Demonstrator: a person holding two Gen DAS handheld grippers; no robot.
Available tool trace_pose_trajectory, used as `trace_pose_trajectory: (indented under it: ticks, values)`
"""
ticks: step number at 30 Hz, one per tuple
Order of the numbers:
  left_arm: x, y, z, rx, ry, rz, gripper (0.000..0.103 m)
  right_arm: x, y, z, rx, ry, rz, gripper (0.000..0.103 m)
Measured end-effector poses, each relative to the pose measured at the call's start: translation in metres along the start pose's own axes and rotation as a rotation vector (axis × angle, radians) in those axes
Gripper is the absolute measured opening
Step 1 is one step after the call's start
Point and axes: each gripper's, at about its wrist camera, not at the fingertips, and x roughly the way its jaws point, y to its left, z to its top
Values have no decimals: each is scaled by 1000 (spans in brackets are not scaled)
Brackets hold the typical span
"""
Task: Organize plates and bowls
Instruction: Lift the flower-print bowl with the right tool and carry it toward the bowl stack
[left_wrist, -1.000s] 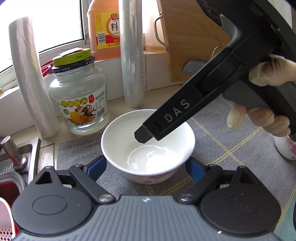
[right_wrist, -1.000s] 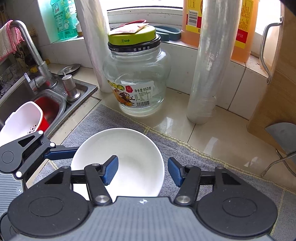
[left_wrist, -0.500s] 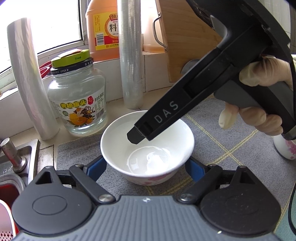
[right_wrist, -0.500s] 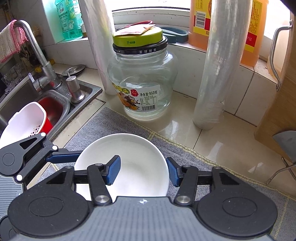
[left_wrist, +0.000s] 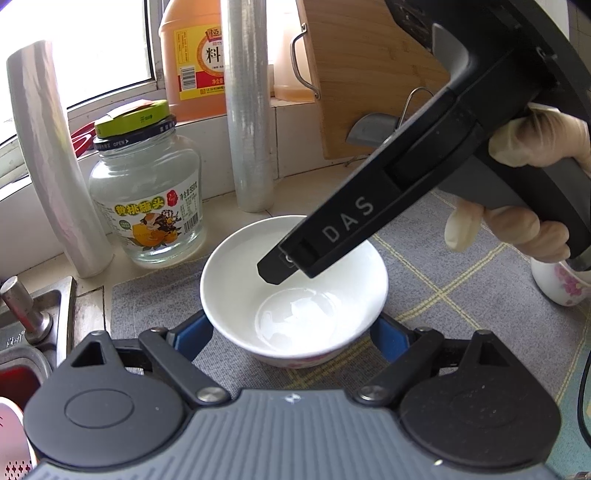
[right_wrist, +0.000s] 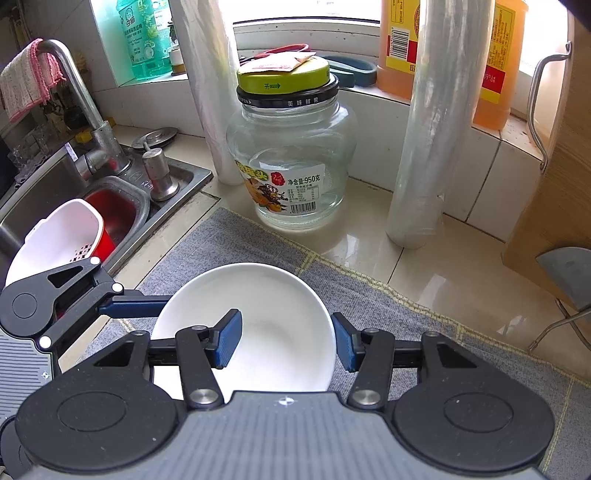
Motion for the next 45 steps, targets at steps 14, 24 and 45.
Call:
trace_pose_trajectory:
  ticks: [14, 24, 45]
  values:
    - [-36, -17, 2, 45, 15, -23, 91, -39, 18, -17, -2, -23, -6, 58]
    - [-65, -40, 2, 84, 17, -56, 91, -76, 29, -42, 18, -55, -32, 58]
    - [-83, -97, 18, 187, 10, -184, 91, -147, 16, -100, 121, -122, -143, 58]
